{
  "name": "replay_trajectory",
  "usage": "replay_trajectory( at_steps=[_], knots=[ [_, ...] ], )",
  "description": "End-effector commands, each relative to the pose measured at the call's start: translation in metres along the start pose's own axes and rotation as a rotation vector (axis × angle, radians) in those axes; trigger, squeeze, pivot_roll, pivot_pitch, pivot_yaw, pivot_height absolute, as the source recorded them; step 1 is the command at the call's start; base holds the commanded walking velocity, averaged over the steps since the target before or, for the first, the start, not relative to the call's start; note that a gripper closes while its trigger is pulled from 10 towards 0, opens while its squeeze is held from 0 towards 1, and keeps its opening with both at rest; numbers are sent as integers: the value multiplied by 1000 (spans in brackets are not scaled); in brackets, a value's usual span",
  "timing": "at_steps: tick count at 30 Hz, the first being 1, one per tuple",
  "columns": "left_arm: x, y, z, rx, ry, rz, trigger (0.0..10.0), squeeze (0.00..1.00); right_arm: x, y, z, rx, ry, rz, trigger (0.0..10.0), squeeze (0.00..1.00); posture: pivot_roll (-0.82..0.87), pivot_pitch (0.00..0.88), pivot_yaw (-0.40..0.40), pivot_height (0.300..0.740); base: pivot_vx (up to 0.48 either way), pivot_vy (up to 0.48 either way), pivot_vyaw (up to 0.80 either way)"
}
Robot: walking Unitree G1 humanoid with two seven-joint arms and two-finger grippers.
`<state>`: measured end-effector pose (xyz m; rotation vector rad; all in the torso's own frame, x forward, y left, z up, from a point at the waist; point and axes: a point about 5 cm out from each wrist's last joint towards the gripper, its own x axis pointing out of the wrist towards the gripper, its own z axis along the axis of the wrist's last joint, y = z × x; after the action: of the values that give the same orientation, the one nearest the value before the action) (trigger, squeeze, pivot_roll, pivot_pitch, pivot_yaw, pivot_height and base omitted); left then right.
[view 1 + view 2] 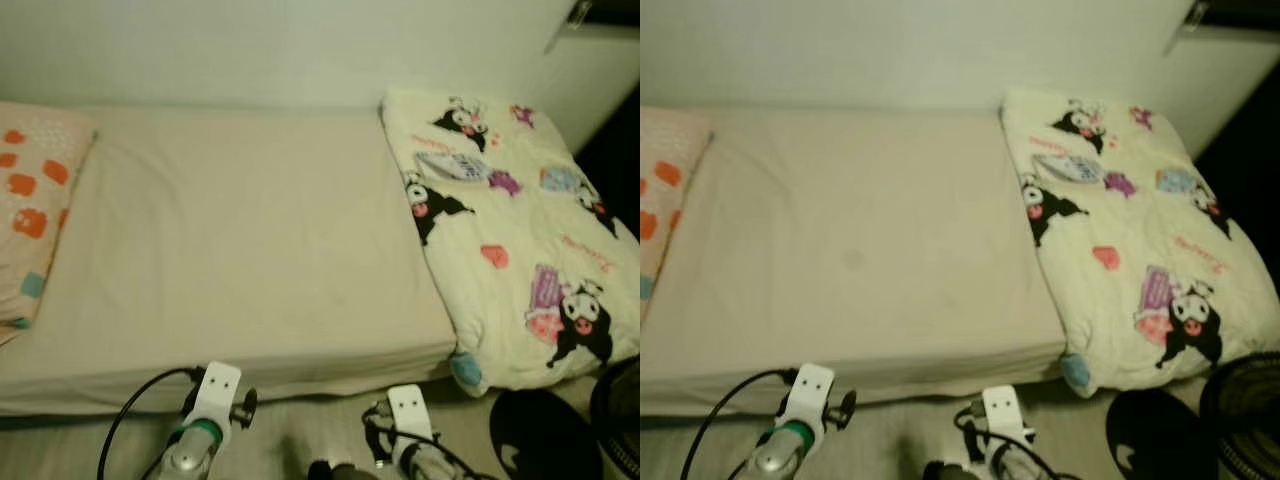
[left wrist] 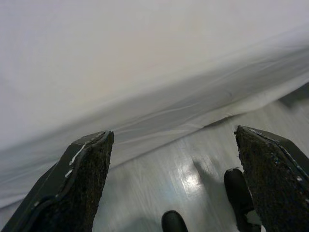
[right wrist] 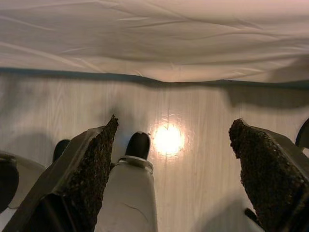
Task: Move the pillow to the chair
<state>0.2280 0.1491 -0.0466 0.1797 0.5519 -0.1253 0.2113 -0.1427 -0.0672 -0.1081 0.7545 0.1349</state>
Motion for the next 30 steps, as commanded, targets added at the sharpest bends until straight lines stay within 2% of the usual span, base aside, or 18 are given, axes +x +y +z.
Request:
replay_trajectory(
  at_steps=[1,19,30],
  knots=[
    [-4,-3,-11,-17,36,-4,10000,0,-1,-3,-5,-5,22,-8,10000,0,34,56,-3,740,0,-274,0],
    [-3,-2,-9,-47,24,11,10000,0,-1,-1,-5,-39,22,11,10000,0,35,56,-10,740,0,-257,0],
    [-1,0,-6,-81,12,31,10000,0,-1,-2,-4,-49,24,13,10000,0,32,54,-13,740,0,-480,0]
  ],
)
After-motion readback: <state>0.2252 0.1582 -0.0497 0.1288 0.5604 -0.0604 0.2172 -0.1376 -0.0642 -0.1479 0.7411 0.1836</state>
